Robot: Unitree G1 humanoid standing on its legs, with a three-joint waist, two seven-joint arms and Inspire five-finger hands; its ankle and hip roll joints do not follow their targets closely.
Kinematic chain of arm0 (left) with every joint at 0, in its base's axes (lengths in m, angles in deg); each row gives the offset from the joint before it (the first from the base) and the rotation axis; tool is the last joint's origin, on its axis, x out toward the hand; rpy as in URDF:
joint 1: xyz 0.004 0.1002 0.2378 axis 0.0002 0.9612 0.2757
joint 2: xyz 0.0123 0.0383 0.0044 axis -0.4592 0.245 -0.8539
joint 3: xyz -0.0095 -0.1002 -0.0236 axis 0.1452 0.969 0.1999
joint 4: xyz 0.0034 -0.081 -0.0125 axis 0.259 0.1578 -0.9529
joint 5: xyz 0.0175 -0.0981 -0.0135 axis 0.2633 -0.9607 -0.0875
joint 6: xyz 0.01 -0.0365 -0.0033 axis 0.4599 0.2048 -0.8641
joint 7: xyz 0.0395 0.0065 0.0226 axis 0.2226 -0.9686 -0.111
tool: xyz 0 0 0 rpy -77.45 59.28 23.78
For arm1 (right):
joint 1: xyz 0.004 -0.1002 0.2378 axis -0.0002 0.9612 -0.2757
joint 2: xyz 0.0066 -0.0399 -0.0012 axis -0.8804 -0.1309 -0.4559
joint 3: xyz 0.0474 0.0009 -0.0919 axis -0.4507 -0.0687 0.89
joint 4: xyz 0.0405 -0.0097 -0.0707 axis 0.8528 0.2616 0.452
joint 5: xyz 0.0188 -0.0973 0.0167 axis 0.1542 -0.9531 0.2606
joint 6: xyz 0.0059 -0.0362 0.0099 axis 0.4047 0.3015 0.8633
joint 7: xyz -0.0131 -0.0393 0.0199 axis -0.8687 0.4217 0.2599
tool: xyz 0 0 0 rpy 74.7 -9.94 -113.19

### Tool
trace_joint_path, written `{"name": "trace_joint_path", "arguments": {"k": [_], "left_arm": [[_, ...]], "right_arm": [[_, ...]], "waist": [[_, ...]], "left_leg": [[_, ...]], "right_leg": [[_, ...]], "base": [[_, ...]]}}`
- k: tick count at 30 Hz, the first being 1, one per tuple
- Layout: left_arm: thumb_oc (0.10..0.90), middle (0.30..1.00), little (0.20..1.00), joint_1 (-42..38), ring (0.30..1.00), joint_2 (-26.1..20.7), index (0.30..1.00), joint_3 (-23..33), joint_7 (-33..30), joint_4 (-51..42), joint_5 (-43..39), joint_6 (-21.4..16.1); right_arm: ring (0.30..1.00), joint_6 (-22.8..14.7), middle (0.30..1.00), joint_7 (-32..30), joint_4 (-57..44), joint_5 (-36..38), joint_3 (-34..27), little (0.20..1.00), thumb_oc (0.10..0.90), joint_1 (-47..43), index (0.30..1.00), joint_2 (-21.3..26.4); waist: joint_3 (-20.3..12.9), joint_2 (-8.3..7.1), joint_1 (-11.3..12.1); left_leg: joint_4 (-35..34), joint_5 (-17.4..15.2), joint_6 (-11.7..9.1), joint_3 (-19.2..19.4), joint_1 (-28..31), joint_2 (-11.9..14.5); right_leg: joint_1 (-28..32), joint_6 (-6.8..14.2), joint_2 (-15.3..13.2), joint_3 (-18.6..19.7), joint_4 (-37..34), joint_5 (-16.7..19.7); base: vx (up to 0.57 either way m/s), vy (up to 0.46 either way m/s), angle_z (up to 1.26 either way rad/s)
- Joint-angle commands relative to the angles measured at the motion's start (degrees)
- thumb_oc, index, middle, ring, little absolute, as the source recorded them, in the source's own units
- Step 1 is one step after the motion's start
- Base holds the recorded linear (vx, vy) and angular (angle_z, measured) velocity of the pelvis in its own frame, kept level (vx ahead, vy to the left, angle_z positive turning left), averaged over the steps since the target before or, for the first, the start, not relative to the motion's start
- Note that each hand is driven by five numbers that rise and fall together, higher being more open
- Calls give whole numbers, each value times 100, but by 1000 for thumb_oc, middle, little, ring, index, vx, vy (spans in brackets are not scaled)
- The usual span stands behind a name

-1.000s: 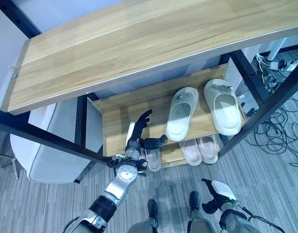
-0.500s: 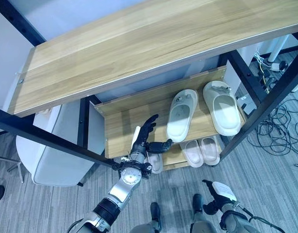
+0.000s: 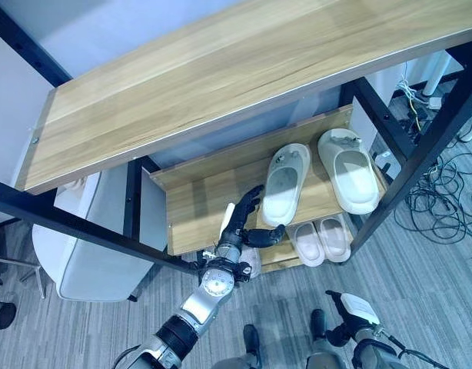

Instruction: Arrange the slippers neatly on the shoe rack.

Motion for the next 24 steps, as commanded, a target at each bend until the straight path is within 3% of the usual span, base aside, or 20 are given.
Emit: {"name": "trace_joint_path", "arguments": {"k": [1, 19, 24], "left_arm": [[800, 900, 900, -842, 900, 379, 900, -125, -12, 23, 24, -618], [800, 900, 900, -1370, 900, 672, 900, -425, -151, 108, 117, -619], [800, 900, 900, -1401, 900, 649, 900, -434, -184, 117, 226, -616]], "right_arm": [[900, -110, 900, -268, -60, 52, 25, 900, 800, -87, 900, 76], [900, -177, 900, -355, -134, 167, 53, 900, 800, -177, 900, 137], [900, -231, 900, -371, -75, 200, 67, 900, 800, -155, 900, 109]], "waist": [[-79, -142, -73], [16, -49, -260], [5, -85, -275]], "left_leg": [[10, 13, -116, -81, -309, -264], [10, 9, -122, 21, -314, -241], [10, -3, -127, 42, -282, -219]], "right_leg": [[173, 210, -187, -281, 74, -906], [61, 228, -181, -163, 74, -873], [92, 217, -164, -149, 74, -882]], "base": [[6, 3, -9], [7, -4, -4], [7, -5, -3]]}}
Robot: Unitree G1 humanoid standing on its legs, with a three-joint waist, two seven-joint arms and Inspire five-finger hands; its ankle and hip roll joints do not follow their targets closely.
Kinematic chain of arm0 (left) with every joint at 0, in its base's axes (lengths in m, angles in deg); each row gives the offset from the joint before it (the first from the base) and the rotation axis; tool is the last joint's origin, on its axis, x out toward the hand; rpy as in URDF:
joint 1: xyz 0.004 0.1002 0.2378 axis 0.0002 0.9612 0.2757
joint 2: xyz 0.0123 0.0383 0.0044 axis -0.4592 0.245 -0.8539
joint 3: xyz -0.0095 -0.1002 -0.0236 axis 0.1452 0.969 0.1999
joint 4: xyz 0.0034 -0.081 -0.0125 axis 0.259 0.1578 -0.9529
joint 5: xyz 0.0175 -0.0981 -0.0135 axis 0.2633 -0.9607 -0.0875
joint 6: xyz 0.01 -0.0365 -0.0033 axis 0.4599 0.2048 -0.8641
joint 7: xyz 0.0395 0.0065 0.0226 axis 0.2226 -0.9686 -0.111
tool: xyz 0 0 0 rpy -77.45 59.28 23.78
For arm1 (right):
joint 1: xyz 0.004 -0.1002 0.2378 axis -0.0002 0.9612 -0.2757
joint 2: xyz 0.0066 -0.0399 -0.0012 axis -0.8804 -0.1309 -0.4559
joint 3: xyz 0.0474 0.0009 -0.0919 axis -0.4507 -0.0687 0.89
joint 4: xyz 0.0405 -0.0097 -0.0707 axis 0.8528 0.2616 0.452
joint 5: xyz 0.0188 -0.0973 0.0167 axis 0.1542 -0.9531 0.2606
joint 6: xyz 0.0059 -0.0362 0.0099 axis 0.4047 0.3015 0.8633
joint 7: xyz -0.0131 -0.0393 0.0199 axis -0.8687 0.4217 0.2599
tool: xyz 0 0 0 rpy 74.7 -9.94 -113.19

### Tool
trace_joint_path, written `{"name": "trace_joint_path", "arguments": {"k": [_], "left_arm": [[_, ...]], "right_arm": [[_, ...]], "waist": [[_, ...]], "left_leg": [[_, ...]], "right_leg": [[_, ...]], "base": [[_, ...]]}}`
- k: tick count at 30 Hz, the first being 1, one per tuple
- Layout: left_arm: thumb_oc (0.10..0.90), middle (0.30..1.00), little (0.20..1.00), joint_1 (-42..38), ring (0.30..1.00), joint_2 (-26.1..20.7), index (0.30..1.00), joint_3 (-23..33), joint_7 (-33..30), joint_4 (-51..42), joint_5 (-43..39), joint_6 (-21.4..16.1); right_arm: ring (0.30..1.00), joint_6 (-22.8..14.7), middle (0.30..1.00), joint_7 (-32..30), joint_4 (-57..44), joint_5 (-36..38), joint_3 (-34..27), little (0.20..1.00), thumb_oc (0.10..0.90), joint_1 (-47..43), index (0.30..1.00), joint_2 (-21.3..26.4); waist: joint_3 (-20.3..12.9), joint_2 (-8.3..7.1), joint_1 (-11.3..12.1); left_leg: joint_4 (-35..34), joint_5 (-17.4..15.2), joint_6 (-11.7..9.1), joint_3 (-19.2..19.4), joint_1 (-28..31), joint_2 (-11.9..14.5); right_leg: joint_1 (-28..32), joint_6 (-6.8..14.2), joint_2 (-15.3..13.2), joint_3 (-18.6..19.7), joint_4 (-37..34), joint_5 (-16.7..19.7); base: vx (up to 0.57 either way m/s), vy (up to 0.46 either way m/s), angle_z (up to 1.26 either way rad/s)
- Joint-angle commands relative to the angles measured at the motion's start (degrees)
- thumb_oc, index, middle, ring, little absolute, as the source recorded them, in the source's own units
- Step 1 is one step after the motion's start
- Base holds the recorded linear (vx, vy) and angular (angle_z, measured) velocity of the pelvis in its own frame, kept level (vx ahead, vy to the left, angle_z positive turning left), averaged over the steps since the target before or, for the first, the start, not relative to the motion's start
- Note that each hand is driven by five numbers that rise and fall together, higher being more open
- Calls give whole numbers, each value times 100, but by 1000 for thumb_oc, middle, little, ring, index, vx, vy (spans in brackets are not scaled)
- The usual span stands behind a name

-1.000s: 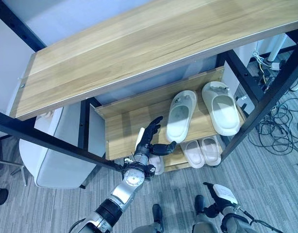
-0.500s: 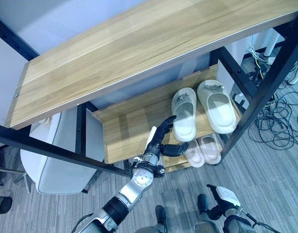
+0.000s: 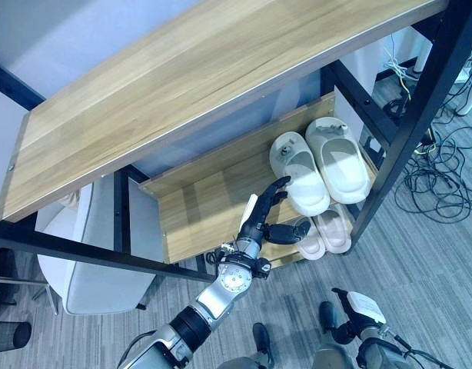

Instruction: Arrange the slippers neatly on the shoe rack.

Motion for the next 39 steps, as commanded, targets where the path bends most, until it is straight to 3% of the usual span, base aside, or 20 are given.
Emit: {"name": "trace_joint_path", "arguments": {"k": [1, 10, 18, 27, 39], "left_arm": [[800, 900, 900, -947, 900, 405, 900, 2, -32, 113, 230, -588], [800, 900, 900, -1113, 900, 170, 900, 146, -70, -63, 325, -593], [800, 900, 900, -1036, 900, -440, 900, 499, 199, -1102, -207, -738], [800, 900, 900, -112, 900, -1190, 900, 964, 842, -1855, -684, -641], [800, 900, 900, 1259, 900, -1631, 900, 1356, 1395, -1894, -854, -399]], "right_arm": [[900, -225, 900, -254, -64, 104, 135, 900, 800, -98, 900, 6], [900, -251, 900, -219, 54, 136, 194, 900, 800, -94, 900, -110], [900, -178, 900, -99, 136, 143, 182, 900, 800, -127, 900, -281], [900, -74, 900, 130, 299, 229, 6, 900, 800, -11, 900, -541], [900, -8, 900, 250, 531, 403, -223, 900, 800, 123, 900, -797]], "waist": [[-105, -348, -123], [-205, -520, -48], [-398, -763, 237], [-658, -1052, 715], [-810, -1305, 1131]], "left_leg": [[10, 49, -179, -187, -202, -202], [10, 70, -229, -317, -133, -155], [10, 89, -281, -522, -68, -104], [10, 95, -323, -849, 36, -125], [10, 143, -338, -1310, 13, -205]], "right_leg": [[305, 223, -157, -343, 74, -882], [509, 197, -97, -561, 74, -955], [796, 171, -70, -896, 74, -1013], [1174, 131, -59, -1368, 74, -1081], [1521, 77, -59, -1934, 74, -1164]], "base": [[3, -32, 0], [-3, -36, 3], [-5, -41, 23], [6, -12, 25], [16, -1, 31]]}}
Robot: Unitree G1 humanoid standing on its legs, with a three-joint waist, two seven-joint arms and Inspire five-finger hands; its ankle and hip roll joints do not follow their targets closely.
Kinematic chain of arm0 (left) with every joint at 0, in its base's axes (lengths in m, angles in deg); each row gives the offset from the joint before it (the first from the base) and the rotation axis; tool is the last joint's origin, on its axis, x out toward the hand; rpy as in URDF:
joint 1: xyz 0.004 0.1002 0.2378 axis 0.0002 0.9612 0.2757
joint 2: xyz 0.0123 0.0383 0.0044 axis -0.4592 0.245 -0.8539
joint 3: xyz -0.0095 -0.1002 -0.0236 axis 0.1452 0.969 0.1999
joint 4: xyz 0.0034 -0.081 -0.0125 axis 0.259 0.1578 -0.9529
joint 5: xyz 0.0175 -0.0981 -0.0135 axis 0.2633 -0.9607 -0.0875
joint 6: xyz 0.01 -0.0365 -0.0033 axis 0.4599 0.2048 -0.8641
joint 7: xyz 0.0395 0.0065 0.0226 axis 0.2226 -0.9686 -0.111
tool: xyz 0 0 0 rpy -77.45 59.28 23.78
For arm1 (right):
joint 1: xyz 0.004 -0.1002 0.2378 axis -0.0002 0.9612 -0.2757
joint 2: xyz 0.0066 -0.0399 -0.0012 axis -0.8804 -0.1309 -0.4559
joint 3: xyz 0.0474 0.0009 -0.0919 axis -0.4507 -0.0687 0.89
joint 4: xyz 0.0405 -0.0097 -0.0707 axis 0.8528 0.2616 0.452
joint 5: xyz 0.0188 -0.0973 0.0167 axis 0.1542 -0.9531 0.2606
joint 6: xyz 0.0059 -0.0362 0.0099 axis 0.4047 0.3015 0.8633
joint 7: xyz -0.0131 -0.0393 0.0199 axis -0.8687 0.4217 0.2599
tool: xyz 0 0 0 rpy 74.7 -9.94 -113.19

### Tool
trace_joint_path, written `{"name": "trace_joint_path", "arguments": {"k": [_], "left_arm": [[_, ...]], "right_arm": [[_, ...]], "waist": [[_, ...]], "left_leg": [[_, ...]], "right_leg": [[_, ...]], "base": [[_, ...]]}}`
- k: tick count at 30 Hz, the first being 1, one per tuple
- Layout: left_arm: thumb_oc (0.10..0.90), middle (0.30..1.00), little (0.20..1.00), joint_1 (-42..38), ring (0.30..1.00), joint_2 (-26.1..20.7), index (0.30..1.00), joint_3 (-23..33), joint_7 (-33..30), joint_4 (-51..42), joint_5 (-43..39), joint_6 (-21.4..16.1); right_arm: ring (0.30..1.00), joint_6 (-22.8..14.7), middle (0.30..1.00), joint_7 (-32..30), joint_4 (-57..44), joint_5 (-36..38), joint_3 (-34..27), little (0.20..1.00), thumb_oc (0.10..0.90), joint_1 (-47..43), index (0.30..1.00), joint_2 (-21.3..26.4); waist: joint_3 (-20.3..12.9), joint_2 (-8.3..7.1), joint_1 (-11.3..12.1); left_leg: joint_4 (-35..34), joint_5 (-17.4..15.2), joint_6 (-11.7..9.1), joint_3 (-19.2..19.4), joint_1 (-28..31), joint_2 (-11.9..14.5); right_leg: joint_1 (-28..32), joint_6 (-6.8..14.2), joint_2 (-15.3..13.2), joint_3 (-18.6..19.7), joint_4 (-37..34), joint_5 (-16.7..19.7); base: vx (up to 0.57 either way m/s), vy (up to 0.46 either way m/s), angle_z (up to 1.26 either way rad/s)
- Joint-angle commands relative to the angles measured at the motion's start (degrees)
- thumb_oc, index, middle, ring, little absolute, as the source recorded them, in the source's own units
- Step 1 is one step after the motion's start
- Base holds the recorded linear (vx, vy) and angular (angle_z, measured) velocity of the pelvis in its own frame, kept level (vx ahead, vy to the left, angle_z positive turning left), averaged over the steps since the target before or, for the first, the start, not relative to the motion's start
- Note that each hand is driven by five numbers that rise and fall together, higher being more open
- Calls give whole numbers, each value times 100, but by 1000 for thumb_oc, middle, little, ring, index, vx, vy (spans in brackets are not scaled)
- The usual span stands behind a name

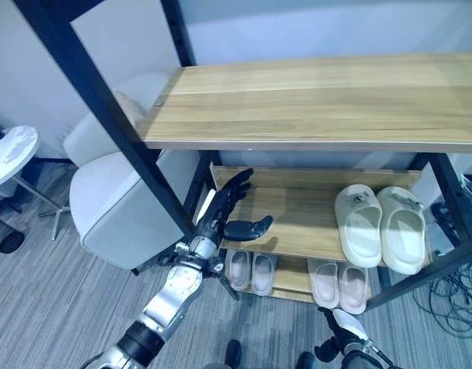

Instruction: Arrange the slippers neatly on the shoe rack.

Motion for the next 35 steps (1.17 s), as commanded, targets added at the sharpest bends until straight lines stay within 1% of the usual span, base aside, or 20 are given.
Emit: {"name": "trace_joint_path", "arguments": {"k": [1, 2, 4, 6, 9, 10, 12, 15, 19, 21, 22, 23, 24, 25, 28, 29, 31, 32, 35], "left_arm": [[800, 900, 900, -79, 900, -9, 900, 272, 184, -273, -83, -413], [800, 900, 900, 190, 900, -72, 900, 336, 282, -272, -40, -373], [800, 900, 900, 329, 900, -115, 900, 370, 314, -256, 2, -349], [800, 900, 900, 664, 900, -177, 900, 429, 390, -109, 115, -307], [800, 900, 900, 1162, 900, -339, 900, 523, 477, 109, 463, -258], [800, 900, 900, 1172, 900, -340, 900, 525, 478, 107, 469, -260], [800, 900, 900, 1439, 900, -377, 900, 598, 525, 379, 637, -219], [800, 900, 900, 1638, 900, -416, 900, 703, 552, 710, 887, -171], [800, 900, 900, 1708, 900, -339, 900, 770, 540, 1433, 1276, -77], [800, 900, 900, 1675, 900, -243, 900, 807, 504, 1929, 1504, -24], [800, 900, 900, 1644, 900, -163, 900, 814, 492, 2343, 1679, 27], [800, 900, 900, 1626, 900, -149, 900, 811, 486, 2372, 1688, 11], [800, 900, 900, 1517, 900, -49, 900, 795, 400, 2981, 2053, 91], [800, 900, 900, 1510, 900, -43, 900, 794, 396, 2994, 2057, 84], [800, 900, 900, 1218, 900, 251, 900, 805, 193, 4300, 2594, 226], [800, 900, 900, 1205, 900, 260, 900, 805, 185, 4322, 2598, 214], [800, 900, 900, 973, 900, 434, 900, 842, 17, 5074, 2768, 277], [800, 900, 900, 912, 900, 490, 900, 859, -22, 5261, 2783, 296], [800, 900, 900, 806, 900, 574, 900, 907, -101, 5572, 2791, 308]], "right_arm": [[900, -68, 900, -80, -123, 147, -129, 900, 800, 16, 900, 7], [900, -68, 900, -67, -96, 173, -169, 900, 800, 19, 900, -14], [900, -67, 900, -63, -99, 177, -167, 900, 800, 13, 900, -15], [900, -70, 900, -46, -109, 185, -189, 900, 800, -19, 900, -17], [900, -105, 900, -25, -115, 193, -239, 900, 800, -10, 900, 23], [900, -106, 900, -25, -115, 192, -235, 900, 800, -5, 900, 21], [900, -135, 900, -15, -131, 203, -268, 900, 800, 16, 900, 47], [900, -156, 900, 7, -172, 207, -308, 900, 800, 44, 900, 93], [900, -169, 900, 67, -182, 216, -309, 900, 800, 39, 900, 143], [900, -157, 900, 109, -117, 222, -312, 900, 800, 22, 900, 142], [900, -145, 900, 141, -16, 225, -314, 900, 800, 10, 900, 130], [900, -147, 900, 139, -10, 226, -315, 900, 800, 2, 900, 132], [900, -129, 900, 163, 146, 225, -305, 900, 800, -30, 900, 100], [900, -130, 900, 162, 149, 225, -304, 900, 800, -33, 900, 100], [900, -94, 900, 210, 549, 241, -269, 900, 800, -107, 900, -15], [900, -96, 900, 208, 555, 241, -268, 900, 800, -113, 900, -15], [900, -63, 900, 212, 824, 264, -266, 900, 800, -172, 900, -86], [900, -54, 900, 206, 897, 312, -299, 900, 800, -182, 900, -113], [900, -43, 900, 202, 1024, 483, -412, 900, 800, -174, 900, -161]], "waist": [[-384, -295, 166], [-393, -323, 216], [-396, -345, 235], [-388, -383, 286], [-394, -457, 341], [-398, -460, 337], [-406, -518, 369], [-421, -569, 369], [-425, -630, 355], [-428, -663, 340], [-439, -692, 321], [-437, -690, 325], [-443, -718, 301], [-444, -717, 301], [-493, -775, 245], [-490, -773, 247], [-521, -810, 191], [-530, -817, 171], [-541, -814, 114]], "left_leg": [[-9, 24, -170, 185, -443, -237], [-9, 18, -159, 144, -429, -245], [-9, 11, -151, 126, -418, -252], [-9, -5, -129, 110, -406, -260], [-9, -34, -94, 75, -385, -270], [-9, -35, -93, 74, -383, -272], [-9, -59, -62, 58, -363, -279], [-9, -80, -42, 46, -353, -287], [-9, -114, -16, 64, -346, -286], [-9, -133, -5, 88, -334, -281], [-9, -150, 1, 102, -327, -275], [-9, -151, 1, 106, -329, -275], [-9, -173, 9, 135, -314, -267], [-9, -172, 9, 136, -316, -267], [-9, -225, 24, 193, -267, -254], [-9, -226, 25, 195, -267, -254], [-9, -259, 29, 243, -228, -246], [-9, -269, 32, 261, -217, -249], [-9, -289, 38, 308, -201, -247]], "right_leg": [[206, 18, -37, -345, 76, -771], [244, 12, -36, -389, 76, -788], [265, 14, -35, -405, 76, -794], [307, 11, -30, -425, 76, -808], [362, 15, -34, -455, 76, -829], [364, 16, -35, -456, 76, -831], [392, 13, -25, -468, 76, -845], [402, 8, -21, -472, 76, -852], [385, 25, -28, -438, 76, -839], [376, 33, -35, -408, 76, -834], [359, 37, -36, -379, 82, -826], [354, 37, -36, -374, 82, -826], [350, 38, -34, -335, 85, -825], [347, 39, -34, -334, 85, -825], [333, 45, -28, -269, 105, -818], [332, 45, -28, -267, 105, -819], [330, 53, -24, -214, 109, -818], [334, 52, -20, -191, 109, -822], [323, 57, -29, -141, 115, -816]], "base": [[32, 15, 13], [40, 24, 12], [24, 12, 9], [29, 16, 14], [31, 13, 12], [0, 0, 0], [44, 11, 6], [24, 17, 6], [8, 13, 3], [7, 39, -1], [5, 33, -2], [9, 45, -6], [4, 26, -10], [10, 42, -11], [15, 39, -5], [19, 34, -4], [18, 38, -3], [15, 29, -4], [3, 29, -11]]}}
